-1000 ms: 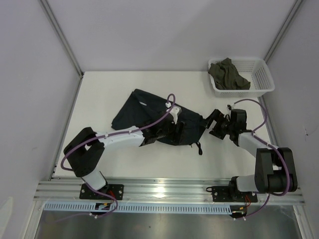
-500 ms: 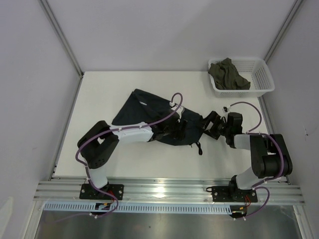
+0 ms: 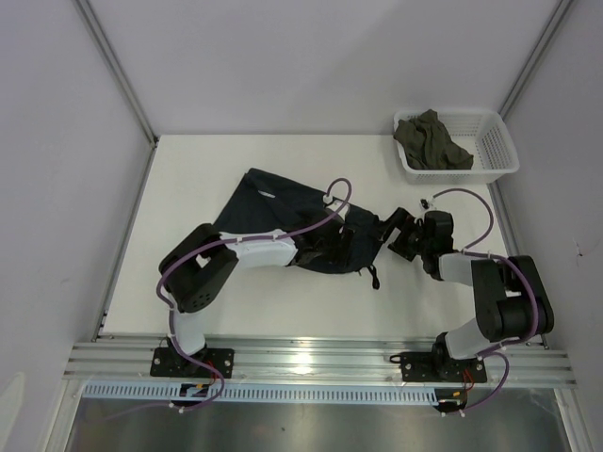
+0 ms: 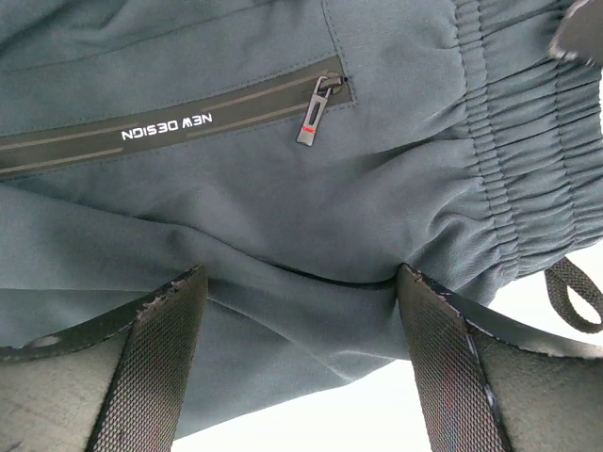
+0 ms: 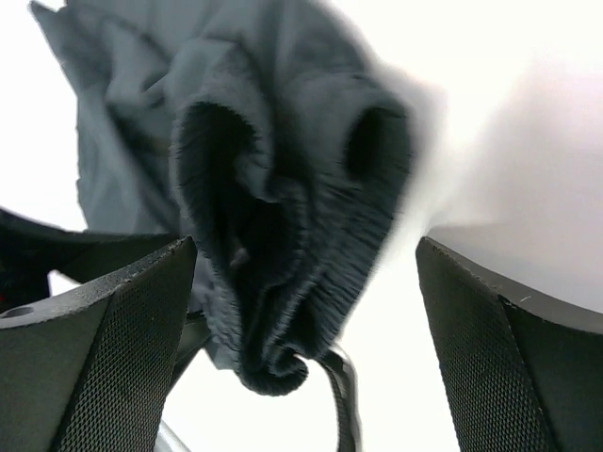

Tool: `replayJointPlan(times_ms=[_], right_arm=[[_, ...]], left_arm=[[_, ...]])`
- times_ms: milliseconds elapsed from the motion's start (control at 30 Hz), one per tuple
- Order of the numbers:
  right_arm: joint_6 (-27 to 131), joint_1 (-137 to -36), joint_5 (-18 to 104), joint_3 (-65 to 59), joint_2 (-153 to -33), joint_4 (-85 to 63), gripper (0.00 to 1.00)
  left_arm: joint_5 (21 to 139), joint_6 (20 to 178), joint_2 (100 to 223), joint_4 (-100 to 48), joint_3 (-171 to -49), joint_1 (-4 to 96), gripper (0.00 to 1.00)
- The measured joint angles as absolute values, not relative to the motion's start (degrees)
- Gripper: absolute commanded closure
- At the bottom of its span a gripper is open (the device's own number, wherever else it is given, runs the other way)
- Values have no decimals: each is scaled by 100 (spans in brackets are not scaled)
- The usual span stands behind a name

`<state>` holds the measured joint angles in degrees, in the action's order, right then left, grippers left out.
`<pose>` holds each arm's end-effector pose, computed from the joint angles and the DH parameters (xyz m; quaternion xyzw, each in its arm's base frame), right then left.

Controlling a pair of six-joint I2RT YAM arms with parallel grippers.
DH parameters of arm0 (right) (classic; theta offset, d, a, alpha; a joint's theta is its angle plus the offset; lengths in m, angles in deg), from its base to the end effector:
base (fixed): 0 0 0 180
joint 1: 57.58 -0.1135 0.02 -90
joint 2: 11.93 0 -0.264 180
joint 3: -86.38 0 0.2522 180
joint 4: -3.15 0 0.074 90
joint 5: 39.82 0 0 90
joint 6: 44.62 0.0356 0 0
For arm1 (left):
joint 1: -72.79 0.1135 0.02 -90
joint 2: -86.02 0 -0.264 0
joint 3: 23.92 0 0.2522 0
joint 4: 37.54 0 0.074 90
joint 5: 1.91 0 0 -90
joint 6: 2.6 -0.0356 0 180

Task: Fold and stack the shorts
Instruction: Fold the shorts

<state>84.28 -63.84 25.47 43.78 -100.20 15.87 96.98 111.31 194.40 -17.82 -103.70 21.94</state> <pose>0.2742 0.0451 0.1391 0.1431 0.8524 0.3527 0.3585 0.2551 -0.3046 0.1618 0.1902 0.9126 -0.1578 0.3258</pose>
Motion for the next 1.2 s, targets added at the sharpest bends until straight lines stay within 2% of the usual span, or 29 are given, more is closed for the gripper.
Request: replayJointPlan(times_ms=[167, 367, 733, 933, 1200], right_arm=[[8207, -6373, 3050, 4341, -9655, 920, 1], [7923, -6334, 3153, 4087, -9771, 695, 1], [7997, -6205, 2421, 3840, -10628, 1775, 1], [8163, -6163, 2008, 3784, -11028, 2407, 0], [8181, -6371, 1975, 3834, -11038, 2507, 3]], left_arm=[[9713, 11133, 19436, -1701, -10392, 2194, 16], [9707, 11131, 19254, -1452, -10490, 2194, 14], [9702, 11098, 19117, -1229, -11126, 2351, 14], [9759, 11078, 19628, -1185, -11706, 2441, 15], [9897, 11041, 20105, -1096, -11682, 2465, 16]])
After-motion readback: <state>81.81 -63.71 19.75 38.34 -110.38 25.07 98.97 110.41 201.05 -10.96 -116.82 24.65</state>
